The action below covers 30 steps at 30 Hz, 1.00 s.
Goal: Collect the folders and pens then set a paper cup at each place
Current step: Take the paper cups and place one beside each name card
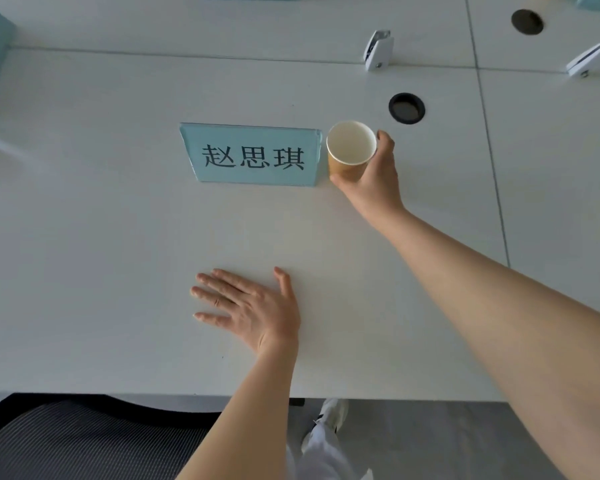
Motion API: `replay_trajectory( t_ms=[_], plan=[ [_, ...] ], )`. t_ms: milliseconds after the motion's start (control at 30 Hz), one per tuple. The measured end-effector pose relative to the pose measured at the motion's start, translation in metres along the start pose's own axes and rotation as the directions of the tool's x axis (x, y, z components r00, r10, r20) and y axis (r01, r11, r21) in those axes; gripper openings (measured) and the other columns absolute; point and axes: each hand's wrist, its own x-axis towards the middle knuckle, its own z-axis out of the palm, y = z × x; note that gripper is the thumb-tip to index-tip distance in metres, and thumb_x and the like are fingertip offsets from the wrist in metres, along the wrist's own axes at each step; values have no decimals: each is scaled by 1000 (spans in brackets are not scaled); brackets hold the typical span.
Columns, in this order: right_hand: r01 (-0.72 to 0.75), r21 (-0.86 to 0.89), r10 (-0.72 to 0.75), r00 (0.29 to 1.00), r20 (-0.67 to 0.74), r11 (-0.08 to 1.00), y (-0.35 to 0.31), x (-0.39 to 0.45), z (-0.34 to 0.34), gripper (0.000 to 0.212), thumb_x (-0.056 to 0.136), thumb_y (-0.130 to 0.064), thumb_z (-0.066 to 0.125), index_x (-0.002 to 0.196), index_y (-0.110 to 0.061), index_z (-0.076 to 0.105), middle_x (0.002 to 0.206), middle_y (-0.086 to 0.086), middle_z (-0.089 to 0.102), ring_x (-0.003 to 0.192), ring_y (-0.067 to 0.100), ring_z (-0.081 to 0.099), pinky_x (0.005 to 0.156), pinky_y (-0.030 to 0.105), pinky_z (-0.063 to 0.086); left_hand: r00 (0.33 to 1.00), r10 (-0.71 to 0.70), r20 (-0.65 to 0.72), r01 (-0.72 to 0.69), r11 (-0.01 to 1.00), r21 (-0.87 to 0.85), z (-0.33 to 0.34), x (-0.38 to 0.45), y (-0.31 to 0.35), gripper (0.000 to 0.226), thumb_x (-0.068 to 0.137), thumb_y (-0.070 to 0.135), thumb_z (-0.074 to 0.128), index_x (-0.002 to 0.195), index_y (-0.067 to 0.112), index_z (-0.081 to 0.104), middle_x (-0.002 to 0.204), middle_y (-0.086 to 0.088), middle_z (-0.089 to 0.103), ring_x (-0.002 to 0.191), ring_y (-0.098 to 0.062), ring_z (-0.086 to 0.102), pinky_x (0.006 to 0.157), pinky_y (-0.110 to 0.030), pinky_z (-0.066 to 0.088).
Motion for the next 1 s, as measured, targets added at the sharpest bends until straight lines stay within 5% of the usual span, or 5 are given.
replay_trajectory(
  t_ms=[367,600,700,767,1000],
  plan=[
    [-165,-151,177,981,73,975,23,-103,-27,70,90,-22,66,145,-1,28,142,18,45,132,30,44,100,28,31,993,56,105,-48,996,-77,-18,-4,-4,93,92,62,17,147,-7,-14,157,-28,-15,145,-43,-17,113,-66,-4],
    [-225,-130,239,965,104,966,19,-210,-48,57,94,-21,58,142,-1,34,140,16,47,127,30,48,102,32,35,912,382,149,-361,921,-146,-38,-17,-71,77,101,42,30,152,-1,-7,162,-16,-12,149,-28,-11,120,-43,0],
    [-252,-82,260,958,123,964,14,-263,-61,53,96,-25,54,142,-6,35,138,11,48,125,26,48,101,31,36,847,503,171,-444,846,-295,-56,-53,-101,65,102,31,34,155,9,4,164,-1,-1,146,-23,24,97,-29,36],
    [-253,-49,257,961,99,966,13,-298,-71,51,97,-25,53,142,-7,36,136,9,49,124,22,49,101,29,36,804,580,131,-502,781,-371,-66,-84,-112,58,101,26,37,154,15,15,163,4,12,135,-21,42,79,-28,40],
    [-365,145,376,925,-59,920,35,-408,-127,42,96,-26,54,134,-12,45,124,-1,55,118,17,53,100,32,43,744,661,95,-535,675,-509,-81,-186,-127,32,94,23,45,125,25,50,117,10,60,97,-16,60,82,-40,52]
  ],
)
